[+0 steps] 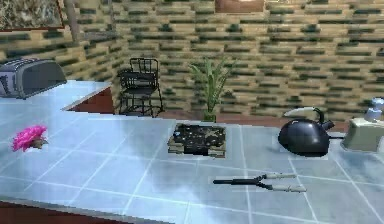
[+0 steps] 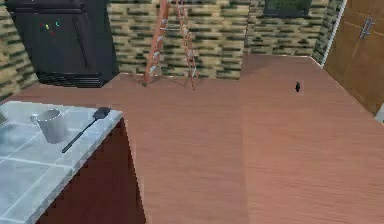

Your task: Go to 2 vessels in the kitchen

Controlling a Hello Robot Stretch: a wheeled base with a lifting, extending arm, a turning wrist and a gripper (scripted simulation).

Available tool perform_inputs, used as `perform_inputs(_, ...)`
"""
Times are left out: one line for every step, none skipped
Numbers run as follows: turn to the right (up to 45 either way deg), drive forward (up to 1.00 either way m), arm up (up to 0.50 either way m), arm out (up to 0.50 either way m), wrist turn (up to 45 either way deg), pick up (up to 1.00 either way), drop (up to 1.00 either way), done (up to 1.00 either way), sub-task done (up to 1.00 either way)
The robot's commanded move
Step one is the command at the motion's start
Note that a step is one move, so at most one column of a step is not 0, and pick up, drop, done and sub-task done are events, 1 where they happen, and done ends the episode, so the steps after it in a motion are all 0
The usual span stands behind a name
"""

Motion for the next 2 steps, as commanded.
perform_inputs(45.0, 0.0, 0.0, 0.0, 0.0, 0.0, 0.0, 0.0, 0.0)
perform_inputs(9.0, 0.0, 0.0, 0.0, 0.0, 0.0, 0.0, 0.0, 0.0)
